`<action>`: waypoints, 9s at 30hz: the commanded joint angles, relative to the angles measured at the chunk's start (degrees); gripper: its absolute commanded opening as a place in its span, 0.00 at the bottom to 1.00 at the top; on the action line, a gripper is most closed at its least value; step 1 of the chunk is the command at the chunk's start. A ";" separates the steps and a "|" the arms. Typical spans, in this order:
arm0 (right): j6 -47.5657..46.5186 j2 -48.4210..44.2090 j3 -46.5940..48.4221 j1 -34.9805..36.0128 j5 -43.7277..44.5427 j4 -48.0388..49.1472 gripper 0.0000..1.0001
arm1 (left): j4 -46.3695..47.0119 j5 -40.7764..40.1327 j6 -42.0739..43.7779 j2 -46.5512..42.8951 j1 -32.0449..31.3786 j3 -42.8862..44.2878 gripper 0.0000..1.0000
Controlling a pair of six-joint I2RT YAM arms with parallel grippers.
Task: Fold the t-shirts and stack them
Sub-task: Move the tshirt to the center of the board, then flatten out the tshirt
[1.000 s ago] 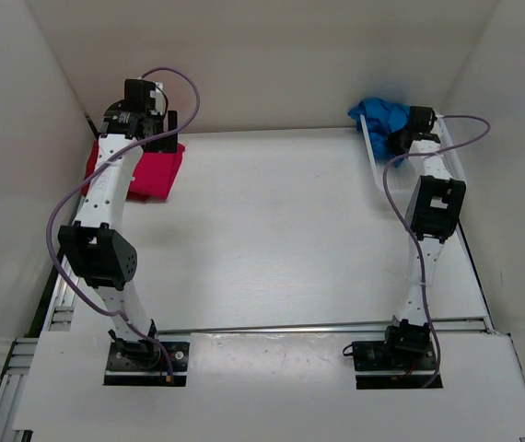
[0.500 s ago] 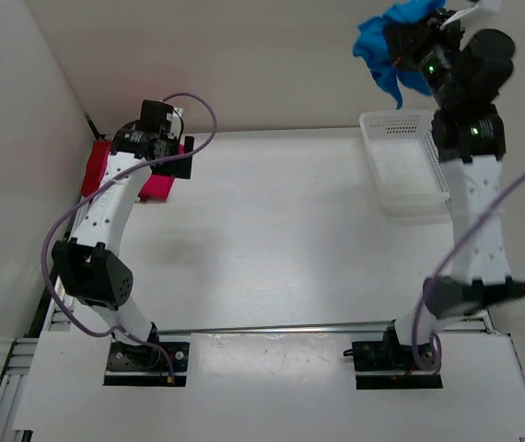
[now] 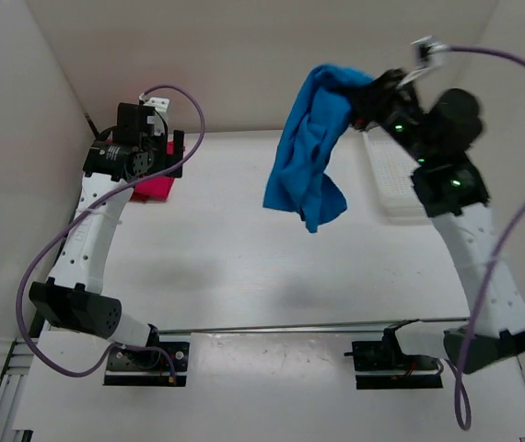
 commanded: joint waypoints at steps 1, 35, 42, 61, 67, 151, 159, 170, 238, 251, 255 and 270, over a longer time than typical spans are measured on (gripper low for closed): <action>8.08 5.85 -10.61 0.23 -1.60 -9.80 0.13 | 0.75 -0.96 -0.05 -1.15 0.06 0.47 1.00; -0.88 31.63 -32.97 1.99 10.78 -29.45 0.04 | -2.06 2.19 -0.05 -11.34 -3.20 -20.27 1.00; -3.23 15.49 -25.88 3.57 4.73 -29.88 0.00 | -1.53 2.81 -0.05 -12.93 -3.20 -20.89 1.00; -6.60 -0.38 11.33 9.11 -9.34 -14.60 0.00 | -1.00 0.00 -0.05 -12.93 -3.20 -18.16 1.00; -2.02 6.11 18.16 9.11 -18.20 -11.87 0.00 | -1.00 -1.15 -0.05 -13.45 -3.20 -18.16 1.00; -2.93 17.30 -29.88 -4.75 -8.17 -27.66 0.88 | 2.78 20.11 -0.05 15.00 -29.90 29.10 0.12; -0.85 3.32 -32.54 -16.91 7.53 -36.02 0.91 | -6.00 31.36 -0.05 18.72 -45.38 28.69 1.00; -7.12 12.18 -29.81 -5.59 8.31 -37.18 0.91 | 6.20 1.87 -0.05 11.32 -16.79 -2.13 1.00; 3.17 -0.38 -51.16 -13.13 6.56 -26.98 0.82 | 9.70 12.48 -0.05 21.60 -19.18 -10.18 0.61; 3.35 4.63 -59.34 -10.50 -1.69 -22.77 0.69 | 12.79 13.61 -0.05 41.99 -25.52 3.80 0.63; 2.82 9.54 -59.87 -9.18 -7.04 -19.97 0.56 | 12.79 16.34 -0.05 43.41 -25.52 6.61 0.39; 0.09 13.60 -23.43 -19.18 -7.60 -27.85 0.01 | 12.27 -0.52 -0.05 27.77 -11.65 14.77 0.10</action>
